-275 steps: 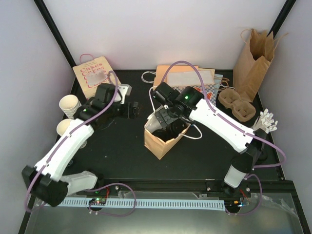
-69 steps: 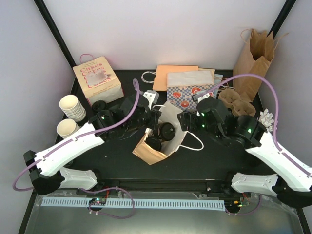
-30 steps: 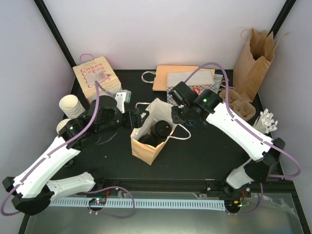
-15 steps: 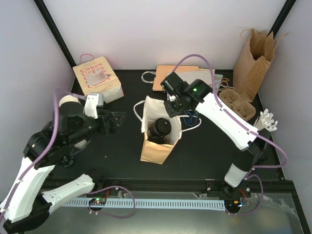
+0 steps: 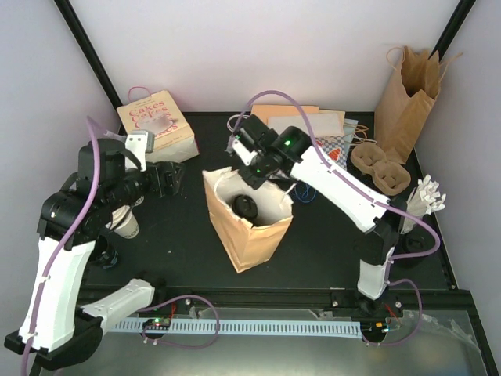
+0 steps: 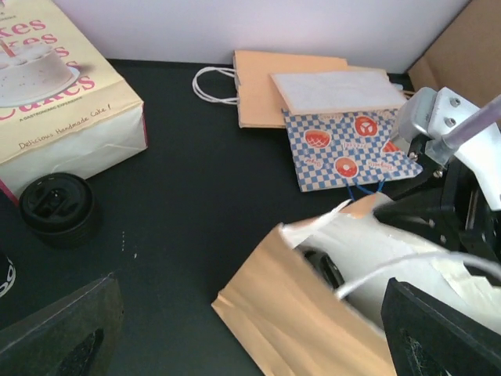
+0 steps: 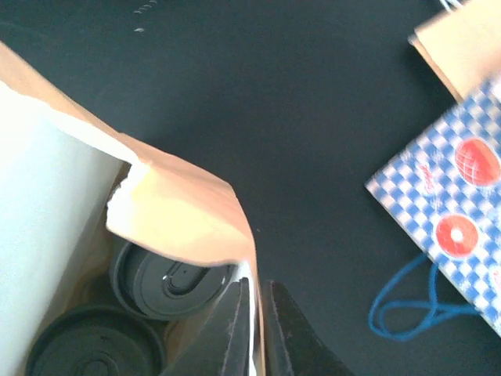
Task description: Pack the takeout coffee
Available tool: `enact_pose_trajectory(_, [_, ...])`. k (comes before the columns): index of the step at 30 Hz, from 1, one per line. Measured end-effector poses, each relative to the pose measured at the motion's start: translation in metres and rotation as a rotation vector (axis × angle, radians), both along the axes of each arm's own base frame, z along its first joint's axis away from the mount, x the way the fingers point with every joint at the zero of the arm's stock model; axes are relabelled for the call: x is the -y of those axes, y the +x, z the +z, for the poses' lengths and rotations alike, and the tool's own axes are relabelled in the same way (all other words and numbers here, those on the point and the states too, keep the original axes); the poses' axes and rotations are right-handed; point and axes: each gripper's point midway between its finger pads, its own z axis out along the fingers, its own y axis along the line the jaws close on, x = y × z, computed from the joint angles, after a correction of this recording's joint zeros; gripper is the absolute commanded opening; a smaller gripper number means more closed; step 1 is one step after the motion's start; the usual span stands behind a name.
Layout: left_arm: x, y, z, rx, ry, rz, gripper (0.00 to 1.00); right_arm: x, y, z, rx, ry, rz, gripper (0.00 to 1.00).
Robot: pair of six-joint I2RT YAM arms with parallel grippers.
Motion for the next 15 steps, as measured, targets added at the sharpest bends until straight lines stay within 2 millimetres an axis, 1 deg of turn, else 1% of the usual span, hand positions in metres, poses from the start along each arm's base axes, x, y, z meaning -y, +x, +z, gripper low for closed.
enact_pose_trajectory(2, [-0.001,0.005,-0.005,-0.014,0.013,0.000,0.93,-0.018,-0.007,0.000,0.013,0.003,0.059,0.44])
enact_pose_trajectory(3, [-0.001,0.005,-0.009,-0.021,0.019,-0.002,0.93,-0.025,-0.012,0.000,0.017,0.003,0.083,0.49])
enact_pose_trajectory(5, [-0.002,0.004,-0.018,-0.033,0.027,-0.006,0.93,-0.038,-0.022,-0.001,0.027,-0.004,0.125,0.54])
enact_pose_trajectory(8, [-0.002,0.001,-0.029,-0.044,0.034,-0.019,0.93,-0.047,-0.030,0.001,0.034,-0.009,0.139,0.55])
enact_pose_trajectory(10, [-0.001,0.000,-0.034,-0.045,0.038,-0.030,0.93,-0.045,-0.028,0.005,0.044,-0.009,0.120,0.58])
enact_pose_trajectory(12, [-0.001,-0.001,-0.037,-0.033,0.042,-0.041,0.93,-0.042,-0.024,0.013,0.060,0.000,0.091,0.64])
enact_pose_trajectory(15, [-0.001,-0.003,-0.040,-0.008,0.052,-0.053,0.93,-0.035,-0.022,0.025,0.081,0.017,0.053,0.66])
